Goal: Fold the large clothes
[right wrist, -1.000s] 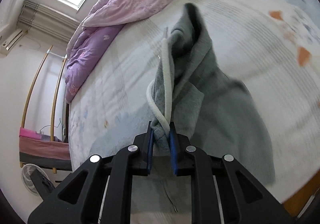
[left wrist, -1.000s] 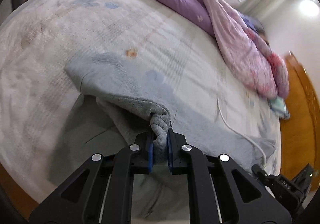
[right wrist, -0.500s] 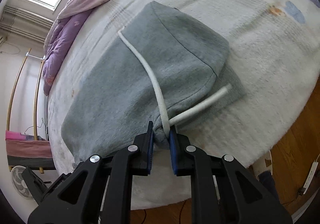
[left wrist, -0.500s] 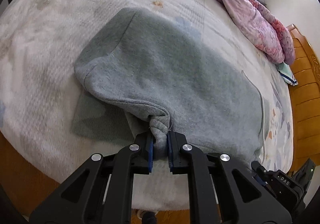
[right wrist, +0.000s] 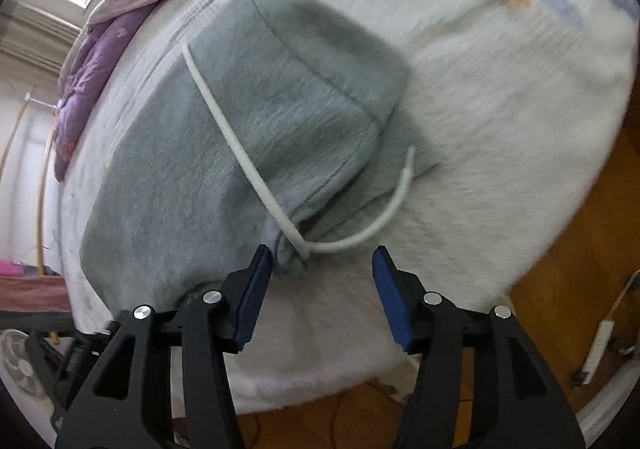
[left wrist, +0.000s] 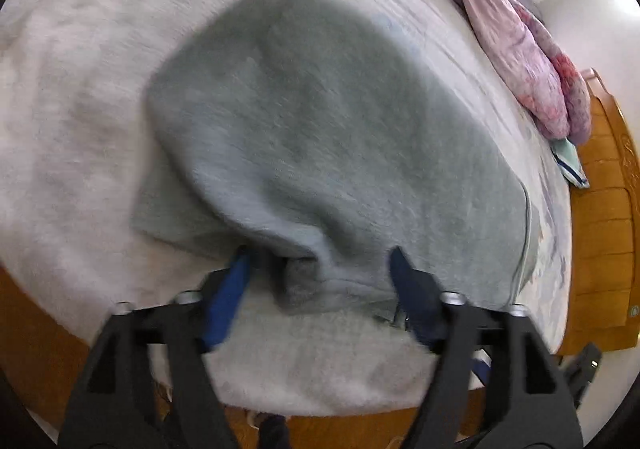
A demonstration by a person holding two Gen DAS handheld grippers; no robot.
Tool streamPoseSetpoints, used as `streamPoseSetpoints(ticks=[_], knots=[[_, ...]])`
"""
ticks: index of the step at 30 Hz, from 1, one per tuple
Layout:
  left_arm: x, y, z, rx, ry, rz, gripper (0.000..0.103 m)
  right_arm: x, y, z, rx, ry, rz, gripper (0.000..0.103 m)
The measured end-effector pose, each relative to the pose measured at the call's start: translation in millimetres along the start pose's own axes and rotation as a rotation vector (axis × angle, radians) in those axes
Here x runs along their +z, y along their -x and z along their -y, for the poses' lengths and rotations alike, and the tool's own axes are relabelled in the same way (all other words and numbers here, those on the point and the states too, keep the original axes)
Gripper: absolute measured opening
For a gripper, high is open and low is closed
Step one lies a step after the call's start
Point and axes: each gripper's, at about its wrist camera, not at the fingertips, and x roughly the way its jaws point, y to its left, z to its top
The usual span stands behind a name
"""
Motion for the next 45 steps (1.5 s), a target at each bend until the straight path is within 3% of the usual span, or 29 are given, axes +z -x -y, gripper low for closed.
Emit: streamPoseSetpoints(ticks=[3, 5, 8, 10, 12, 18, 19, 22, 25, 31, 35, 41, 42, 43, 44, 45], knots=[[-2.5, 19.9, -20.2, -0.030, 0.068, 0.034, 0.078, -0.4, 31.1, -9.2, -0.028, 0.038, 0.069, 0.051], [-2.1, 27.0, -38.8, -0.016, 0.125, 0.047, 0.078, 0.8, 44.8, -29.7, 0.012, 0.125, 0.115, 0.049], [3.4, 24.8, -64.4, 0.012, 0.204, 0.035, 0.078, 8.9, 48.0, -83.5, 0.080, 0.295, 0.181, 0.035], [7.0, 20.3, -76.4, -0.007, 0.260, 0.027, 0.078, 18.7, 34.8, -121.4, 0.129, 0.403, 0.195, 0.011], [6.3, 15.5, -83.1, -0.029, 0.284, 0.016, 0.078, 23.3, 16.8, -147.9, 0.156, 0.478, 0.196, 0.004], [5.8, 2.1, -85.5, -0.085, 0.332, 0.024, 0.078, 37.5, -45.8, -209.8, 0.158, 0.597, 0.134, 0.001], [5.4, 1.7, -86.1, -0.086, 0.331, 0.027, 0.078, 38.6, -59.2, -216.3, 0.124, 0.624, 0.110, 0.001], [1.3, 1.4, -93.5, -0.118, 0.366, 0.033, 0.078, 42.0, -84.9, -207.2, 0.072, 0.609, 0.043, 0.000], [-5.0, 6.6, -106.1, -0.139, 0.384, 0.028, 0.078, 33.9, -86.1, -199.2, 0.078, 0.600, 0.042, 0.000], [-3.9, 9.2, -102.0, -0.137, 0.389, 0.025, 0.078, -8.0, -72.0, -162.8, 0.106, 0.545, -0.023, 0.000], [-4.3, 8.8, -99.4, -0.128, 0.388, 0.032, 0.078, -40.0, -69.4, -140.5, 0.074, 0.544, -0.057, 0.000], [4.2, 3.3, -99.5, -0.125, 0.377, 0.046, 0.076, -35.3, -81.6, -136.1, 0.095, 0.535, -0.062, 0.000], [6.1, 2.9, -101.1, -0.115, 0.383, 0.055, 0.067, -35.7, -81.3, -136.2, 0.094, 0.537, -0.061, 0.000], [8.2, 2.7, -101.4, -0.084, 0.378, 0.060, 0.045, -36.0, -80.6, -136.5, 0.095, 0.540, -0.059, 0.000], [9.5, 2.2, -103.7, -0.044, 0.363, 0.054, 0.034, -36.1, -80.8, -136.9, 0.097, 0.541, -0.059, 0.000], [13.2, 1.3, -104.2, -0.051, 0.347, 0.040, 0.022, -35.1, -80.9, -136.7, 0.102, 0.538, -0.063, 0.000]])
